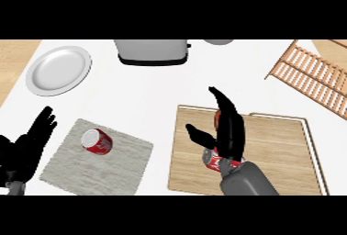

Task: Pick the sweet potato from the tray and place it in the tiered shelf

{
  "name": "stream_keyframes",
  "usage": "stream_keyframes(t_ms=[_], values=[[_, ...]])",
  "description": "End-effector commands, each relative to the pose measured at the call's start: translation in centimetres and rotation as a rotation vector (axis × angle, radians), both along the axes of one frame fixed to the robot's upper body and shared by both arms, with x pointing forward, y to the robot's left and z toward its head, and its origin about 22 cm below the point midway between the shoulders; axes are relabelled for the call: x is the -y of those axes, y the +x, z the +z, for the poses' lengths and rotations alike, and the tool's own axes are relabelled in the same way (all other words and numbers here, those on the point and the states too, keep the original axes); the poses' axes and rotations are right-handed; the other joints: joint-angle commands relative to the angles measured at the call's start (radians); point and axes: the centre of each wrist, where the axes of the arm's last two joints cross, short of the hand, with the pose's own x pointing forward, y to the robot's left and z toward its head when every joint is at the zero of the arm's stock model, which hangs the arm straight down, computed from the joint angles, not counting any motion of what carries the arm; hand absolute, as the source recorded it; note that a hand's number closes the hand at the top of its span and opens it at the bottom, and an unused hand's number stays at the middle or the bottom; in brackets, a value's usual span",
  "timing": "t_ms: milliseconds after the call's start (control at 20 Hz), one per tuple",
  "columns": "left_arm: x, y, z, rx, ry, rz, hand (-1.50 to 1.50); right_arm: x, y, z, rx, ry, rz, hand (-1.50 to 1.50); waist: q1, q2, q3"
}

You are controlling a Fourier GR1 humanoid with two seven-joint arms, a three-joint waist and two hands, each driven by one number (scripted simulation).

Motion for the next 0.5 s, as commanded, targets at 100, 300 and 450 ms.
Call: stream_keyframes(t_ms=[100,300,450], values=[[-0.4,-0.1,0.1,-0.015,0.004,0.002,0.0,-0.6,1.1,2.1,-0.163,-0.309,-0.13,-1.5,-0.019,-0.008,-0.002],[0.1,-0.5,0.0,-0.013,-0.005,0.009,0.0,-2.7,0.7,4.9,-0.346,-0.462,-0.137,-1.5,-0.006,-0.009,0.0],[-0.3,-0.4,-0.4,-0.018,0.002,-0.01,0.0,-3.8,0.3,4.9,-0.54,-0.602,-0.04,-1.5,-0.005,-0.003,0.0]])
